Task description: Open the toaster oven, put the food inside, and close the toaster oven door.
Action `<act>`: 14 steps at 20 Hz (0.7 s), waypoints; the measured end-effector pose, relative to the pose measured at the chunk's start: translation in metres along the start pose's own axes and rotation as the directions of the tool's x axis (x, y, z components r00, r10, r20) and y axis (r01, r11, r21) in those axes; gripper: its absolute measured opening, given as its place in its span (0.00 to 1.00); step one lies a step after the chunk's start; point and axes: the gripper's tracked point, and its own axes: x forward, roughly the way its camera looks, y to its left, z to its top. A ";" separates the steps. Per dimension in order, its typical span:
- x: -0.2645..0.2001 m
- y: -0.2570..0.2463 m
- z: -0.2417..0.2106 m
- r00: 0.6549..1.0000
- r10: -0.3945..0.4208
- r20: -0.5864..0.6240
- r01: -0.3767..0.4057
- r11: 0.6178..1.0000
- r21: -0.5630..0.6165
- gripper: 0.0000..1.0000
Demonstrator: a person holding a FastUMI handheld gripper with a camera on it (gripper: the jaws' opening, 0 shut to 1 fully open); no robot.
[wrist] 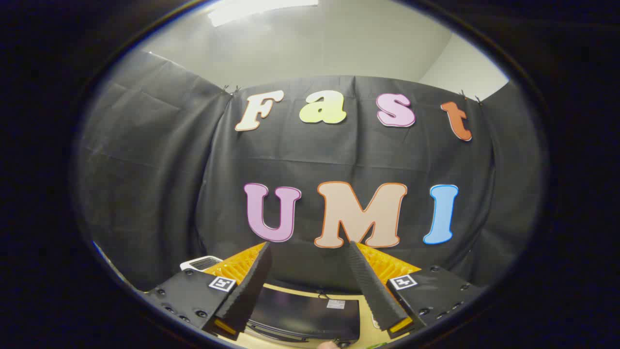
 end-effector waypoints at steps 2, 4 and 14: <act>0.003 0.003 -0.009 1.000 -0.001 -0.011 0.001 1.000 -0.010 0.99; 0.004 0.007 -0.017 1.000 -0.003 -0.020 0.002 1.000 -0.014 0.99; 0.021 0.024 -0.081 0.995 0.008 -0.104 -0.012 0.999 -0.033 0.99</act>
